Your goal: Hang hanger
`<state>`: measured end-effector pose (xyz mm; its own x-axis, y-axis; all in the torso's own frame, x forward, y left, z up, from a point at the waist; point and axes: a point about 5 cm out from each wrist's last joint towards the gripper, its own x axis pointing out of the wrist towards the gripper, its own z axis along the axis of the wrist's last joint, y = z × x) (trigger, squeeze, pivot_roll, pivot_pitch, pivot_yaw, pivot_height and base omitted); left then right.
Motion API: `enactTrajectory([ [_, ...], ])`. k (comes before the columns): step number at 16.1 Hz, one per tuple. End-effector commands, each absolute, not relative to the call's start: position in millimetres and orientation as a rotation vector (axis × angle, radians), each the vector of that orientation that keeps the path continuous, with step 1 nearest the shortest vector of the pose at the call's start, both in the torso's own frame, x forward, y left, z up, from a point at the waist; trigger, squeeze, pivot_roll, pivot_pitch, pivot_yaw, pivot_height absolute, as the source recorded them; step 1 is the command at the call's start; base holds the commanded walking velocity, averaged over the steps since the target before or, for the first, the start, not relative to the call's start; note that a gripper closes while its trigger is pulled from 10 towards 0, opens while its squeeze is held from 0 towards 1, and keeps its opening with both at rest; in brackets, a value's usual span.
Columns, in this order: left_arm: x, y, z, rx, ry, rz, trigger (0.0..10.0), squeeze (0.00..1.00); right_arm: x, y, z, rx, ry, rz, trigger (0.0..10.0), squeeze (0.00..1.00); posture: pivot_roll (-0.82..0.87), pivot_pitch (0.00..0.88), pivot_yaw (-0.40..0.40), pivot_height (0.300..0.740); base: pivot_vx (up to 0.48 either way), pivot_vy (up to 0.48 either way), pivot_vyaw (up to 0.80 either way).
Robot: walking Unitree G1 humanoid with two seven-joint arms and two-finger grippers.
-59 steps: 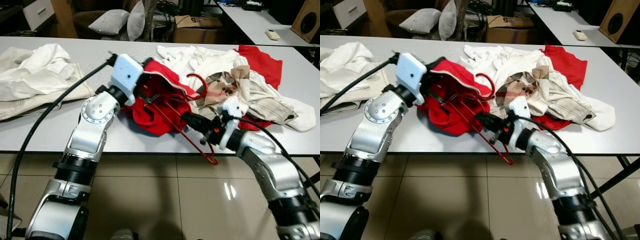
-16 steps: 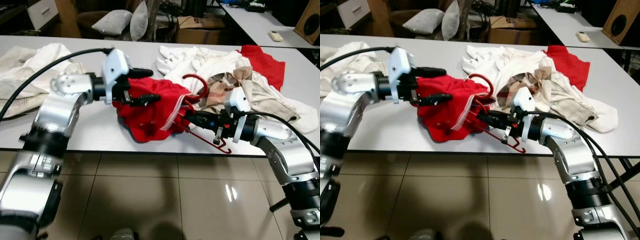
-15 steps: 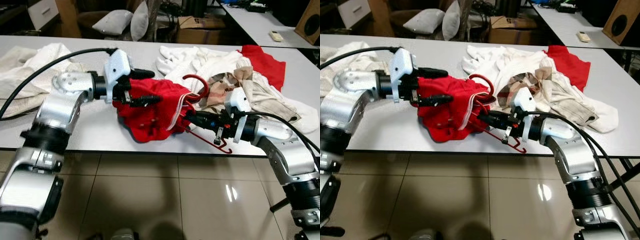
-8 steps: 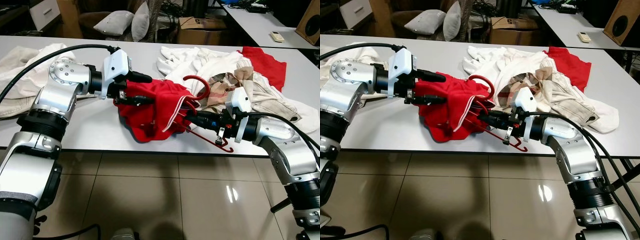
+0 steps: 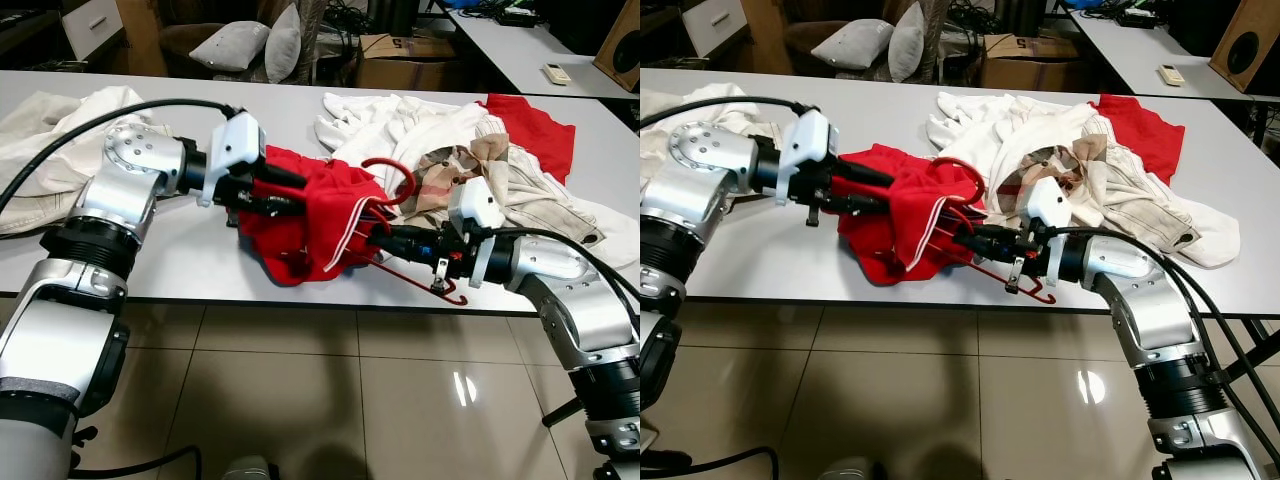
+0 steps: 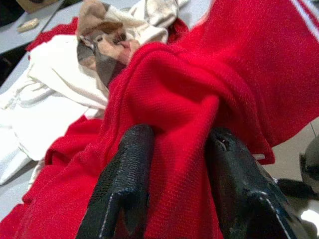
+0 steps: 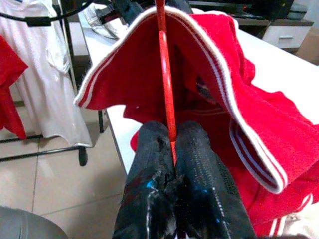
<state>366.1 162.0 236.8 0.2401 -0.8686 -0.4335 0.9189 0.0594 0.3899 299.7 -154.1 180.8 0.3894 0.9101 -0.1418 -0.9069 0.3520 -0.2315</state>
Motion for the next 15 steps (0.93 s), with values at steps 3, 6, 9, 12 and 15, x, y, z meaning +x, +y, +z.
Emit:
enactTrajectory([
  [3, 366.9, 157.8, 241.5, 0.747, 0.108, -1.392, 0.0, 0.0, 297.4, -154.3, 187.4, -0.328, -0.045, 1.2, 10.0, 0.0, 0.06, 0.0, 0.012, 0.74, 0.0, 0.0, 0.0],
  [6, 365.2, 156.5, 242.3, 0.763, 0.117, -1.428, 0.0, 0.0, 297.1, -155.3, 188.1, -0.341, -0.047, 1.212, 10.0, 0.0, 0.06, 0.0, 0.012, 0.74, 0.0, 0.0, 0.0],
  [9, 359.1, 150.7, 246.2, 0.676, 0.096, -1.52, 0.0, 0.0, 297.0, -156.6, 188.0, -0.349, -0.047, 1.225, 10.0, 0.0, 0.06, 0.0, 0.011, 0.74, 0.0, 0.0, 0.0],
  [12, 356.8, 150.1, 244.2, 0.638, 0.093, -1.54, 0.0, 0.0, 297.6, -157.7, 186.7, -0.32, -0.028, 1.227, 10.0, 0.65, 0.06, 0.0, 0.011, 0.74, 0.0, 0.0, 0.0],
  [15, 356.2, 151.2, 237.6, 0.582, 0.099, -1.519, 0.0, 0.0, 298.8, -160.0, 187.0, -0.309, -0.028, 1.215, 10.0, 1.0, 0.06, 0.0, 0.011, 0.74, 0.0, 0.0, 0.0],
])
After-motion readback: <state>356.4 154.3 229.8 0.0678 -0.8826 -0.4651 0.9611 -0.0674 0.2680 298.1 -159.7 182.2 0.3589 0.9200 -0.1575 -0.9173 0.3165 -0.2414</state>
